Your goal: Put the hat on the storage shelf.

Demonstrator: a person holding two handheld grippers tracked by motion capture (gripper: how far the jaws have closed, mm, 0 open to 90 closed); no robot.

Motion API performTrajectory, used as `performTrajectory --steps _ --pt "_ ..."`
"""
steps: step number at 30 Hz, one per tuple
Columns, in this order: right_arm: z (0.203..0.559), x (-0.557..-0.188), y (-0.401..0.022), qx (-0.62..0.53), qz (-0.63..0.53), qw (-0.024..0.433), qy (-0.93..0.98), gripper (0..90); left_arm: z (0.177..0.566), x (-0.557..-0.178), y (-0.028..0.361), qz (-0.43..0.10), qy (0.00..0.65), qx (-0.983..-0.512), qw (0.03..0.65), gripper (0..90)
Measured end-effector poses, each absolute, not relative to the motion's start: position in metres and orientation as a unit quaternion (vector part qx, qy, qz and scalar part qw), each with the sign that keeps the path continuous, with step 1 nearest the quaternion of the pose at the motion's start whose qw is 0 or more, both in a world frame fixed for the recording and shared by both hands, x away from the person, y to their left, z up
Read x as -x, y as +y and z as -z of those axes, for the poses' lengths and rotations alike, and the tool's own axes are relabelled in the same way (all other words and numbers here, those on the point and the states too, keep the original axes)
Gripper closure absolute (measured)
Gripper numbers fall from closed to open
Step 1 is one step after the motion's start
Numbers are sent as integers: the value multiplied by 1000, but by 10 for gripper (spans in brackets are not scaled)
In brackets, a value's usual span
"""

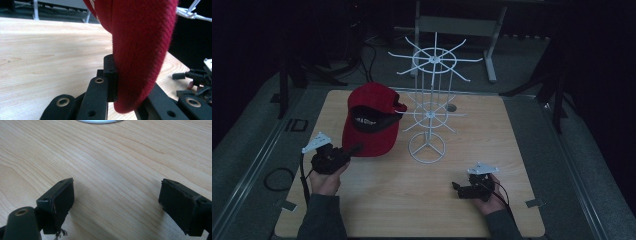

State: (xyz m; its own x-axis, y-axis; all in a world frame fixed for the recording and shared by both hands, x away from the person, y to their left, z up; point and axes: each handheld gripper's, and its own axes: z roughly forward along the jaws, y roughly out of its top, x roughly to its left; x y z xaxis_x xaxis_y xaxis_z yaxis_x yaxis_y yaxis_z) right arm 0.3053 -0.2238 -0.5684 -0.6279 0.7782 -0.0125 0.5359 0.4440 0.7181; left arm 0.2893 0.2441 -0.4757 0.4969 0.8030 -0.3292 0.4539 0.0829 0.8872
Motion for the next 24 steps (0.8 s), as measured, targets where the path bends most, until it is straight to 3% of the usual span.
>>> performTrajectory --steps 24 --pt "568 -305 -224 -396 -349 173 832 129 454 -282 252 -194 483 -630 577 859"
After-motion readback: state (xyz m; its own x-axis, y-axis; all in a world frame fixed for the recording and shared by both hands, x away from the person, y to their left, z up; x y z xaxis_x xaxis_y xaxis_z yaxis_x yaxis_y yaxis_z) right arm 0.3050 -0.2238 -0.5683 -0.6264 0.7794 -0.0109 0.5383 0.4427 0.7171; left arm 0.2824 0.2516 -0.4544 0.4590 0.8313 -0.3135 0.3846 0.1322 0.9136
